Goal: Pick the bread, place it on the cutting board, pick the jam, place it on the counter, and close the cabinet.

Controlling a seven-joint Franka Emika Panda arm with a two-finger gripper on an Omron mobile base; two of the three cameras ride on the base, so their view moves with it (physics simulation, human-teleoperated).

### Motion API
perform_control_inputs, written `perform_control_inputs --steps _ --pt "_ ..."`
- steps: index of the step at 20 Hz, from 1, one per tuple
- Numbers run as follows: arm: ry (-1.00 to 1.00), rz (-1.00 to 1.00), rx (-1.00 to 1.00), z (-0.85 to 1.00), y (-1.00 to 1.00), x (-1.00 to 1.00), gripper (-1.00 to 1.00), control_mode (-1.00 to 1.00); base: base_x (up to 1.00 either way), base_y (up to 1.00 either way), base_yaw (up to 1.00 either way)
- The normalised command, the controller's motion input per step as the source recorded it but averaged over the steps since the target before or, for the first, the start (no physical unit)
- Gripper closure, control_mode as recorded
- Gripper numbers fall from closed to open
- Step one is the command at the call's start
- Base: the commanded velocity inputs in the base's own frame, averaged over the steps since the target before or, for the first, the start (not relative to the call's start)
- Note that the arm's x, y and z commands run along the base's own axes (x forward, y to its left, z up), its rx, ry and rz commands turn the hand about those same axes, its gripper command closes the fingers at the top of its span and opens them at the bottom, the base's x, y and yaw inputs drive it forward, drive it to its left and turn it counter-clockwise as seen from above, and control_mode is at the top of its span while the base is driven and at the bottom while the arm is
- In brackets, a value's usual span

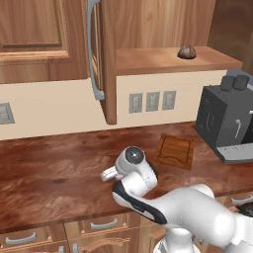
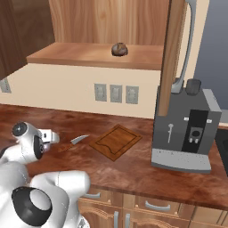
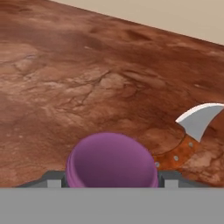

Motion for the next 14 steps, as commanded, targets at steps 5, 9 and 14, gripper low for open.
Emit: perform_control_inputs --steps 5,9,14 --pt "0.00 0.04 0.00 -0.30 0.12 0.01 1.00 -1.00 0.00 0.00 0.00" --pt "-0.01 0.04 0.00 -0.22 0.00 0.00 1.00 -1.00 0.00 0.00 0.00" --pt "-0.01 0.04 0.00 -0.19 0.00 0.00 1.00 -1.00 0.00 0.00 0.00"
